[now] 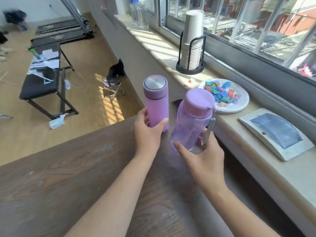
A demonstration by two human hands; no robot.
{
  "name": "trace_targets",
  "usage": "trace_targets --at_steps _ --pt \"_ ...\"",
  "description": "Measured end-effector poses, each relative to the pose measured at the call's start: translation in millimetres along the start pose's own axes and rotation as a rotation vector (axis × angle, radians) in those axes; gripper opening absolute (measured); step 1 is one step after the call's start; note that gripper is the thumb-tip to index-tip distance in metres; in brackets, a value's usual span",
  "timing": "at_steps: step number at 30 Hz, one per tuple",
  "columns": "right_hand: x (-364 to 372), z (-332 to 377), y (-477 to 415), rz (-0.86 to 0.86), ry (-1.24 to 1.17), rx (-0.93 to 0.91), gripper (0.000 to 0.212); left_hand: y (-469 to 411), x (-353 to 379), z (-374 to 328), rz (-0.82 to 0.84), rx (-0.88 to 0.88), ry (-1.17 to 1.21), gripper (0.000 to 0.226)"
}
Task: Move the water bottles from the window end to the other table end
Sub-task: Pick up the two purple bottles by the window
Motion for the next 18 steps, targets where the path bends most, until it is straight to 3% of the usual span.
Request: trace_targets --at_steps 8,18 --pt "136.8 44.8 65.9 0.262 0.03 -0.029 0.045 61.4 -232.2 21.3 -0.309 -0.092 0.01 0.046" --pt "345.6 111.2 238.4 0.65 0.099 -0.085 0.046 224.6 -499.9 51.7 -0.691 -0.184 -0.046 0.059"
Point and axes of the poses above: each hand's wrist, its own y-axis away from the middle knuckle, its own x-axis out of the palm, z = x × y, the point moved 10 cm from there along -y, towards the middle knuckle, and after that the axes turned 12 degrees about x, right-handed, at the moved point
